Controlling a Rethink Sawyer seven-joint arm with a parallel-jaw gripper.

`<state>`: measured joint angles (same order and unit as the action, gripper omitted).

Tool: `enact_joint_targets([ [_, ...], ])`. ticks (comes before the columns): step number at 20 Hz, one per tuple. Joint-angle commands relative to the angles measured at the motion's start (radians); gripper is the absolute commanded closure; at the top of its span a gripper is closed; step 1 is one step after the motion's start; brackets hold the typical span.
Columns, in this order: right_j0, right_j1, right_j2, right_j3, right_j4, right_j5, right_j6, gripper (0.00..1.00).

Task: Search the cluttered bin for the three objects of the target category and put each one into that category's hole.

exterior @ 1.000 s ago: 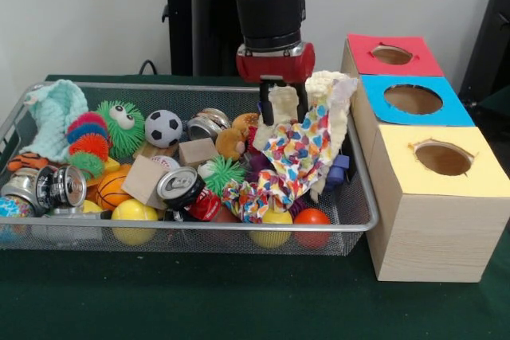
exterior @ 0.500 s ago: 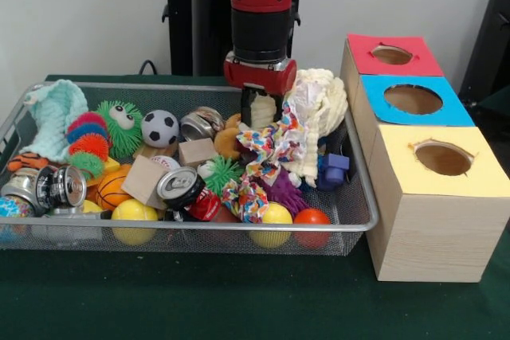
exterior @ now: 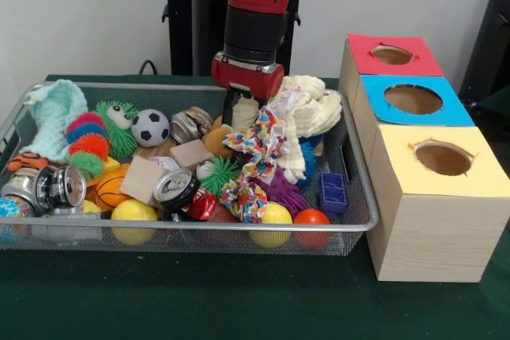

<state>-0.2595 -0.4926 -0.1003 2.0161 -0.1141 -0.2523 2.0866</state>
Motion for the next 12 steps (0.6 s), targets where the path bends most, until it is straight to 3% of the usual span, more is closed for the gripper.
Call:
enact_joint_targets([
  [1,-0.063,0.201,-0.101,-0.064,0.063,-0.135,0.182,0.00],
  [4,-0.081,0.253,-0.113,-0.079,0.078,-0.181,0.174,0.00],
  [6,-0.123,0.289,-0.100,-0.099,0.069,-0.146,0.150,0.00],
  [12,-0.192,0.408,-0.065,-0.142,0.069,-0.239,0.160,0.00],
])
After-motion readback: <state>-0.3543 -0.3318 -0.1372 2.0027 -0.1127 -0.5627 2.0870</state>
